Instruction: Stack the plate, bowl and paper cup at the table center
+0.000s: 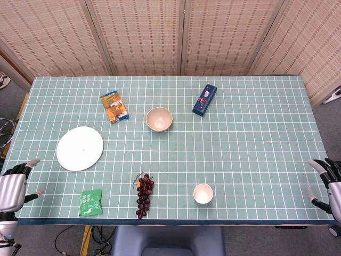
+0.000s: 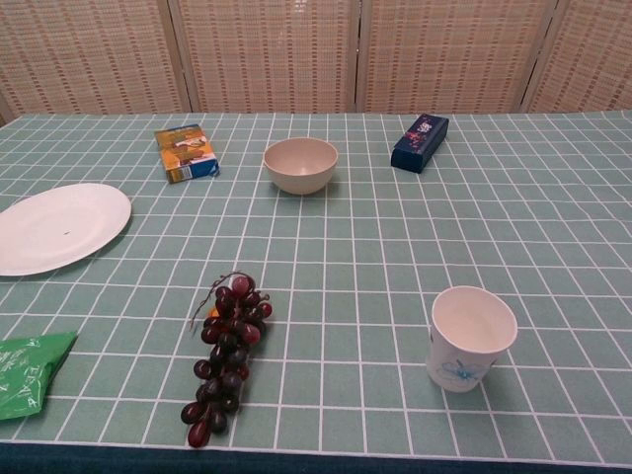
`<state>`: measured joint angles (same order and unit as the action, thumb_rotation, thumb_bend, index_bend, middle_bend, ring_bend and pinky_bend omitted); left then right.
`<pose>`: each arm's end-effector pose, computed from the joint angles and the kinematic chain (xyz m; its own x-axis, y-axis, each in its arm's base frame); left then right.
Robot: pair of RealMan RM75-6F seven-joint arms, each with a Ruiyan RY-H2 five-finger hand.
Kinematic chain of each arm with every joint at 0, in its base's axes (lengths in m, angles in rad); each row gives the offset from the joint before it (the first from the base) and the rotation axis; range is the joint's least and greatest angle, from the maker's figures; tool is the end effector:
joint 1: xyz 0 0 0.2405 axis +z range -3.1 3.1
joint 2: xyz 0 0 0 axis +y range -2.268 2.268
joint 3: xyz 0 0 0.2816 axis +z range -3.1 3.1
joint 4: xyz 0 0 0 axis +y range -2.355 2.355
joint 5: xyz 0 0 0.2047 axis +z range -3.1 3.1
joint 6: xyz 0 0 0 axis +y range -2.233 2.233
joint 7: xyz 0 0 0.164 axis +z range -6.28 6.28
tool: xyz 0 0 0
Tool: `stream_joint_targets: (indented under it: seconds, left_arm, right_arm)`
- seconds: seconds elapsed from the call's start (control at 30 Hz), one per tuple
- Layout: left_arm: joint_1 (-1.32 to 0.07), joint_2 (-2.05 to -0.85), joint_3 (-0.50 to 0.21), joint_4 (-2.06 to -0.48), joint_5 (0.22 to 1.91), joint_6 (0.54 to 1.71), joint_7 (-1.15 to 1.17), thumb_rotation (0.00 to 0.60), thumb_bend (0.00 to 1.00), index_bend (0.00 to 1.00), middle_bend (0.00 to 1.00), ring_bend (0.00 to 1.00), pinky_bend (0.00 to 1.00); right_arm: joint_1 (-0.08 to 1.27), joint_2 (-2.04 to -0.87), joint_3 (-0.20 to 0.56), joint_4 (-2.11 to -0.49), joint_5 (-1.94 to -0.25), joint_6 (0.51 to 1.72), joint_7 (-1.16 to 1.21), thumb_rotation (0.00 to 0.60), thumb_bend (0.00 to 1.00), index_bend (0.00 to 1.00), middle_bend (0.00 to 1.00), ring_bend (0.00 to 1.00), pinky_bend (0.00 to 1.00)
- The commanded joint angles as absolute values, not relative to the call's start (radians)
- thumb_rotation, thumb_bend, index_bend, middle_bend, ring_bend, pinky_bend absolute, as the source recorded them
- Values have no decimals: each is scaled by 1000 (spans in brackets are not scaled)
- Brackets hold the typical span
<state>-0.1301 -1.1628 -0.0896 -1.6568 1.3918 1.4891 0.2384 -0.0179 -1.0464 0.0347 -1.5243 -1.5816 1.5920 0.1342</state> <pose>-0.3228 0.2236 0.1686 0.5160 -0.0357 0.8559 0.8561 0.0564 -0.5137 -0.3511 -0.1646 0.2163 0.4229 0.0465 0.9050 -0.9060 -0.0004 0.4234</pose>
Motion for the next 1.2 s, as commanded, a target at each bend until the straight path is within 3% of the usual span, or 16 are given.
stream_joint_targets:
  seconds: [0.03, 0.37, 0.7, 0.8, 0.97, 1.07, 1.2]
  left_arm:
    - [-131, -1165, -90, -1654, 1393, 1488, 238, 600, 171, 224, 324, 325, 414]
    - [-156, -1191, -96, -1601, 1400, 1455, 218, 600, 171, 230, 324, 325, 414]
    - [-239, -1281, -109, -1408, 1419, 1354, 148, 600, 171, 246, 328, 343, 414]
    - [-269, -1324, -111, -1330, 1418, 1314, 128, 600, 171, 253, 446, 450, 490]
    - [-314, -1397, -113, -1206, 1419, 1260, 99, 600, 171, 277, 745, 695, 829]
    - [-337, -1437, -108, -1146, 1424, 1232, 87, 600, 171, 306, 866, 813, 927]
    - [-360, -1484, -103, -1085, 1422, 1199, 78, 600, 171, 327, 956, 897, 985]
  right_arm:
    - [-19, -1046, 35, -1525, -1582, 1594, 134, 600, 344, 171, 177, 101, 208]
    - [-24, -1040, 34, -1530, -1581, 1602, 130, 600, 343, 171, 177, 101, 208]
    - [-17, -1035, 34, -1541, -1586, 1596, 123, 600, 343, 171, 177, 101, 208]
    - [-17, -1034, 33, -1543, -1587, 1594, 121, 600, 343, 171, 177, 101, 208]
    - [-21, -1031, 32, -1546, -1581, 1595, 119, 600, 343, 171, 177, 101, 208]
    - [-25, -1030, 31, -1546, -1578, 1597, 118, 600, 343, 171, 177, 101, 208]
    - [-28, -1027, 31, -1548, -1575, 1600, 116, 600, 343, 171, 177, 101, 208]
